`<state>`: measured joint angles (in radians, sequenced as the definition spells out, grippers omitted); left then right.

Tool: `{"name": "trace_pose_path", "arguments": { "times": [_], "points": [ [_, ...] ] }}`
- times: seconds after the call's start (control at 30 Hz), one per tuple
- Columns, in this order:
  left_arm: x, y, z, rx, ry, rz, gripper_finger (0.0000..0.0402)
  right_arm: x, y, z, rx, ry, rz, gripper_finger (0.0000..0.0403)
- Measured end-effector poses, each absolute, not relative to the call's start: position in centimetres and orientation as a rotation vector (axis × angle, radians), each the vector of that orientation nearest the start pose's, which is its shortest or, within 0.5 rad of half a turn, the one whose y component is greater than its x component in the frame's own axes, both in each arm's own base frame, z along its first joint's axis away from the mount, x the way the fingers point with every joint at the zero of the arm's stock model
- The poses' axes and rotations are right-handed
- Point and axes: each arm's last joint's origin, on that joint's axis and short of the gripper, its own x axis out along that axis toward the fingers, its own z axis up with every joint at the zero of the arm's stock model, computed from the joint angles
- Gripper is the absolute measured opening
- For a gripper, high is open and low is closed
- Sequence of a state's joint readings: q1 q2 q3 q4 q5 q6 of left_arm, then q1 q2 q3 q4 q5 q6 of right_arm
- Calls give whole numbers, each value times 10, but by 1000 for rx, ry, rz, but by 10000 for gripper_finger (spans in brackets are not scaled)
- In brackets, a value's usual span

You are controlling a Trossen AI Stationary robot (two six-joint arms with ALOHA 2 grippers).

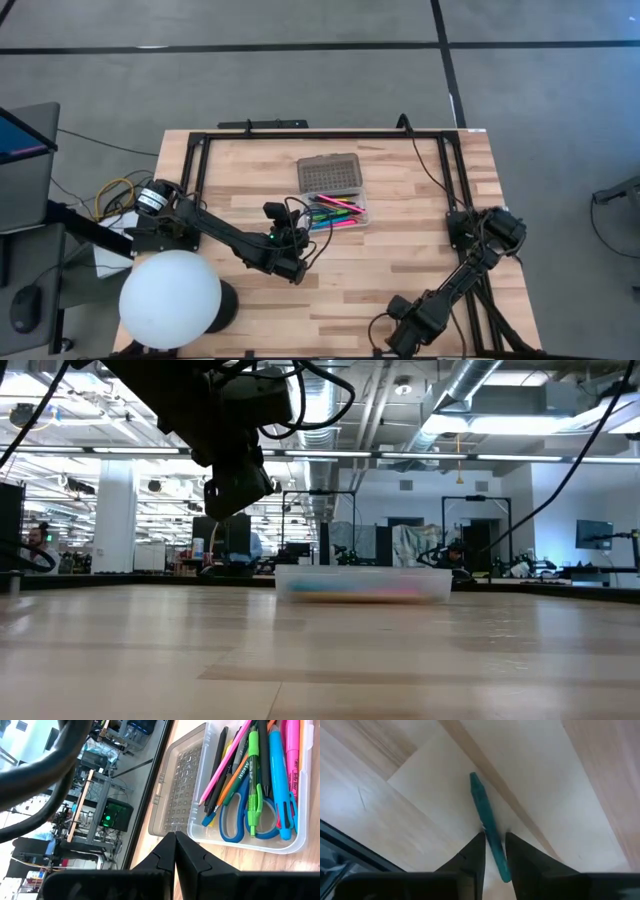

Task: Pick & place school supplies into a supply box
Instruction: Put the green crayon into the supply box

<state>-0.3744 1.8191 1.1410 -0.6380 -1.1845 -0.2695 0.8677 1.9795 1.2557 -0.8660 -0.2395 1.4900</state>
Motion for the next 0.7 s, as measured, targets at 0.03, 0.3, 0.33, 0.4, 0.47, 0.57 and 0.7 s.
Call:
{"name": "trace_pose_path", "arguments": {
  "times": [0.03, 0.3, 0.33, 0.4, 0.47, 0.57, 0.7],
  "points": [
    [320, -97, 176, 710, 842, 794, 0, 218, 267, 131, 558, 1750, -439, 67],
    [320, -97, 176, 716, 844, 792, 0, 226, 252, 123, 463, 1760, -338, 30],
    [320, -97, 176, 721, 847, 790, 0, 228, 250, 123, 444, 1753, -326, 21],
    [320, -97, 176, 724, 849, 789, 0, 232, 245, 123, 403, 1738, -302, 9],
    [320, -97, 176, 725, 849, 789, 0, 235, 241, 123, 365, 1722, -287, 7],
    [319, -97, 176, 733, 850, 793, 0, 239, 237, 123, 322, 1698, -276, 10],
    [319, -96, 176, 739, 856, 792, 0, 240, 235, 123, 264, 1674, -253, 4]
  ]
}}
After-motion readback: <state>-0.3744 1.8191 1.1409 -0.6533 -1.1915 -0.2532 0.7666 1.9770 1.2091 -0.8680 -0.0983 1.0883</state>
